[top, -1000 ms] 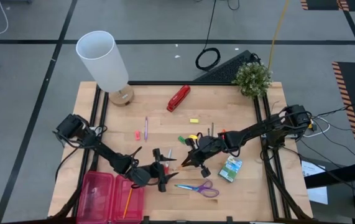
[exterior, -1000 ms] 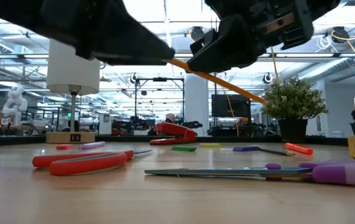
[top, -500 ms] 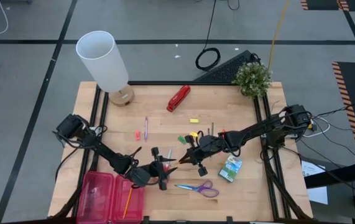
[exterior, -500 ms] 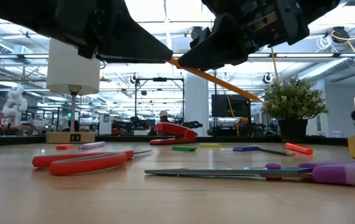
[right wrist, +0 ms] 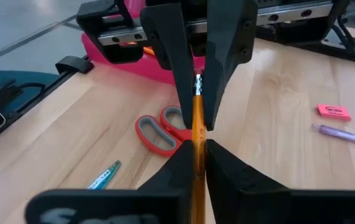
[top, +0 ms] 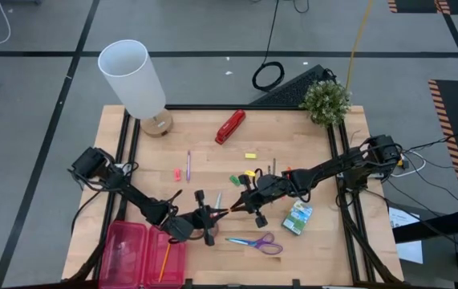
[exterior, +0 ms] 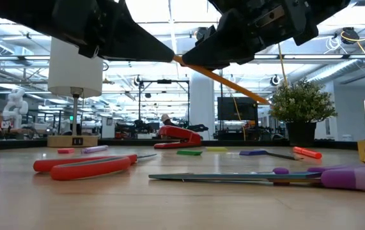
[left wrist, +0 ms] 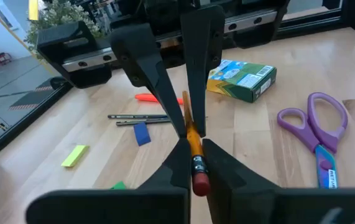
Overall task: Pack school essentials
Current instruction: Put the yellow pencil into the red supply box
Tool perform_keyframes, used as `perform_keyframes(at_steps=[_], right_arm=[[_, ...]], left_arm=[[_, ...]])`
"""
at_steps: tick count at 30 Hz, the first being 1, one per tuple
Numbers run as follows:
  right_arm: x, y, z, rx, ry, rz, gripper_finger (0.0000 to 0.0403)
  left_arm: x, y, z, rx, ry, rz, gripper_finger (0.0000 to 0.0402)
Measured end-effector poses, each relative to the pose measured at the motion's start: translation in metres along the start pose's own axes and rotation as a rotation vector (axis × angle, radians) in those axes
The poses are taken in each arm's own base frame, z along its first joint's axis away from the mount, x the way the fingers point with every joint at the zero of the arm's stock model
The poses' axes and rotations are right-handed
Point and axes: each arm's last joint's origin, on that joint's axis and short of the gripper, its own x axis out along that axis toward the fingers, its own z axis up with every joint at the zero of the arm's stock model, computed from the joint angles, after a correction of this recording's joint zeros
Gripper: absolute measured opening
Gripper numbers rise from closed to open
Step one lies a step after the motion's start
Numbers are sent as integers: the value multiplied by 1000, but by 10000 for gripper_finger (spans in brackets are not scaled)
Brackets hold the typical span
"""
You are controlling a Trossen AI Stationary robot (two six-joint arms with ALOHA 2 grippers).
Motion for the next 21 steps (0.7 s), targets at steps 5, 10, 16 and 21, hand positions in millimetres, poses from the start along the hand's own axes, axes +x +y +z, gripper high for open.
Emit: perform_keyframes(at_steps=[5, 10, 16, 21], right_arm=[[-9, 1, 7, -3, -9, 5, 87], [-36, 5, 20, -18, 28, 15, 149], [-71, 8, 27, -16, 115, 22, 174], [-85, 9, 27, -13, 175, -29, 164]], left_arm=[[-11, 6, 10, 5, 30, -40, 36], [-41, 23, 30, 15, 98, -113, 26], [-88, 58, 53, -98, 241, -362, 16], [-123, 86, 66, -232, 426, -546, 23]])
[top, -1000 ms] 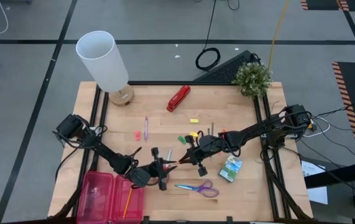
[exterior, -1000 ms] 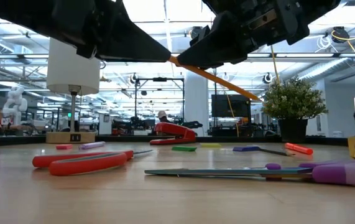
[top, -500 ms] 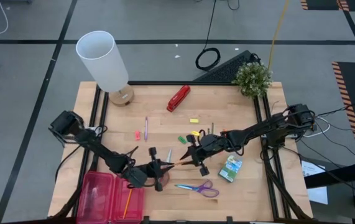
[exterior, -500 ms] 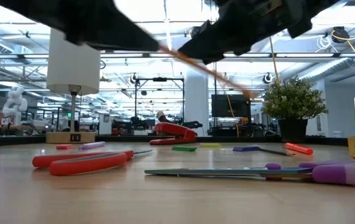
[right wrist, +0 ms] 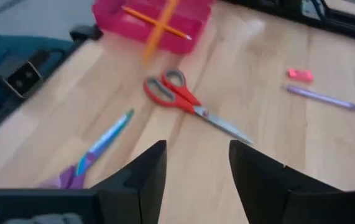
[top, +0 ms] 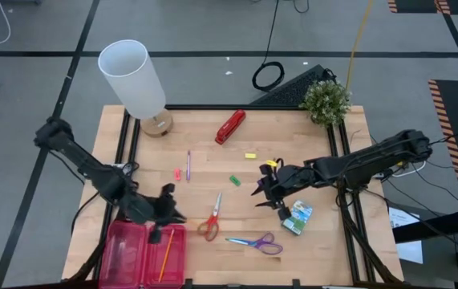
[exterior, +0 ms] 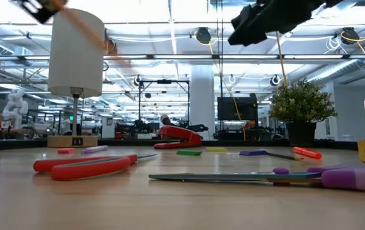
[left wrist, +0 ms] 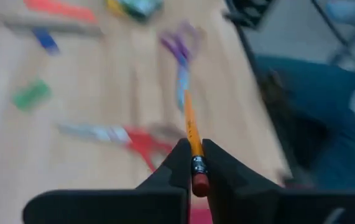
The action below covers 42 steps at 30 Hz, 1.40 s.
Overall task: Pack school essentials
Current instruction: Put the yellow pencil into the red supply box
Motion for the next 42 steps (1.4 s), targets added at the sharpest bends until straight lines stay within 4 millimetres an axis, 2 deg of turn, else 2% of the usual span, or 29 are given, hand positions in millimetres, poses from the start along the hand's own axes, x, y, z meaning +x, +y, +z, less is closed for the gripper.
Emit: perform_keyframes(at_steps=[6, 12, 21, 27, 34, 37, 42], right_arm=[[-1, 0, -4, -10, 44, -12, 153], [-1, 0, -4, -27, 45, -12, 151], [-1, 0, -4, -26, 45, -12, 150], [-1, 0, -4, -25, 44, -12, 150], [-1, 0, -4, -26, 45, -12, 150], [-1, 0, -4, -26, 44, -12, 150], [-1, 0, -4, -26, 45, -12, 150]], left_arm=[[-33, -3, -3, -135, 236, -199, 26], [-38, -3, -18, -223, 468, -235, 28], [-14, -12, -27, -289, 668, -283, 30], [5, -17, -28, -301, 734, -342, 30], [21, -11, -27, -335, 749, -315, 32], [25, -9, -26, -342, 751, -310, 45], [27, -8, -27, -332, 732, -273, 91]])
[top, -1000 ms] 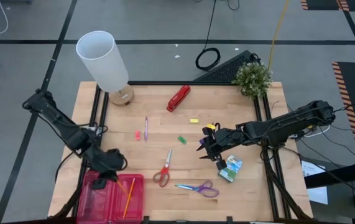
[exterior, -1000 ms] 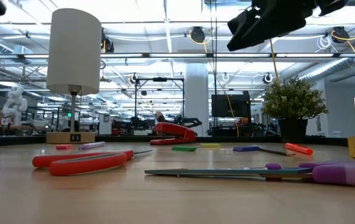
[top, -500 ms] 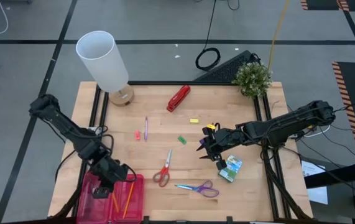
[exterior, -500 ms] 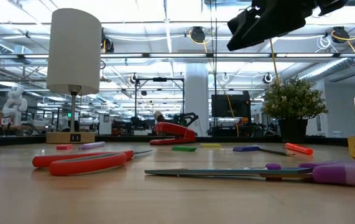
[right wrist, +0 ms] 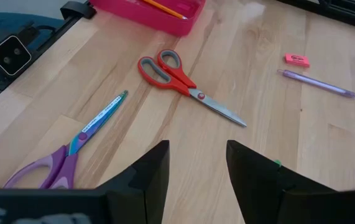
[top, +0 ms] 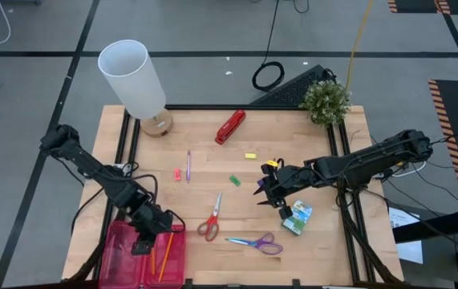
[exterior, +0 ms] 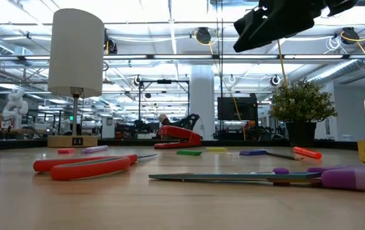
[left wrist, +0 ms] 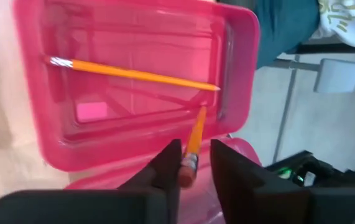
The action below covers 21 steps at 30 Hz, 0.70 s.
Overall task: Pack school essentials
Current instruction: Put the yellow pencil into the red supply box, then put the right black pencil into the red supply box
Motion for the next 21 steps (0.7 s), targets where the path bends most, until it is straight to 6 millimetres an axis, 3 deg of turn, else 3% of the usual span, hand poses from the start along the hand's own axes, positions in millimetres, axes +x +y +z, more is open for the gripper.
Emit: perform_keyframes(at_steps=[10, 17, 21], right_arm=[[0, -1, 0, 2, 6, -30, 150], [1, -1, -2, 17, 8, -52, 150], [5, 0, -13, 46, 19, -73, 150]], left_arm=[[0, 0, 4, 26, -86, 46, 175], [-1, 1, 8, 88, -170, 113, 184], [-2, 3, 11, 119, -264, 215, 184]])
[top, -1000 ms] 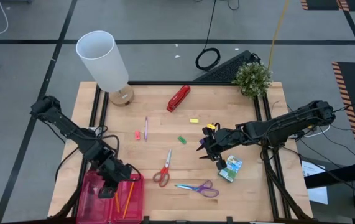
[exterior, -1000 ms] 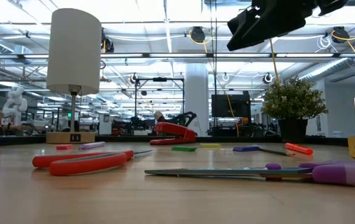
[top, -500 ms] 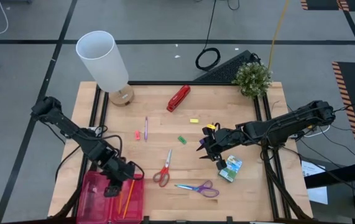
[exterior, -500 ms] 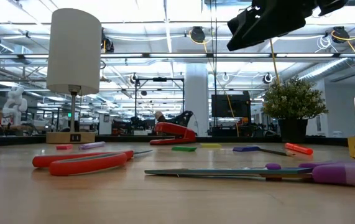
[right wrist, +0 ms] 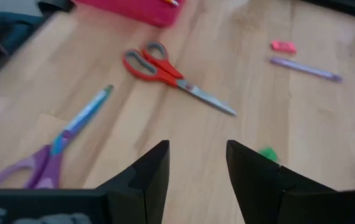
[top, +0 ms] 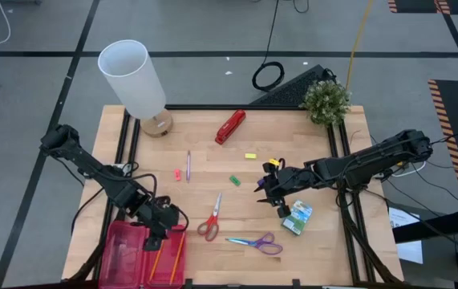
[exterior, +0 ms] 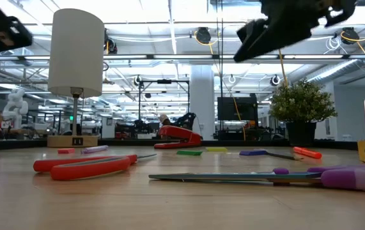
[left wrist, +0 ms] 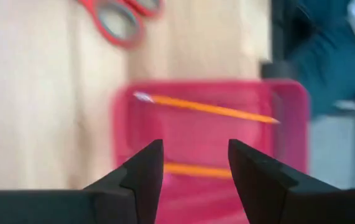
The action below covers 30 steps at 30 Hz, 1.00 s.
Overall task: Pack school essentials
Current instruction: Put the right black pencil into the red supply box
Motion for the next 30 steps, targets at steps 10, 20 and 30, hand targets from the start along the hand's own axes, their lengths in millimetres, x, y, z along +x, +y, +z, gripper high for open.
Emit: perform_keyframes(at_steps=[10, 20, 30], right_arm=[[9, 5, -20, 143, 37, -97, 168], [25, 23, -31, 186, 122, -162, 217], [22, 7, -50, 218, 310, -244, 211]], left_arm=[[-3, -7, 11, 136, -397, 339, 184], [-5, -12, 18, 144, -570, 449, 184], [30, -13, 23, 153, -538, 515, 184]])
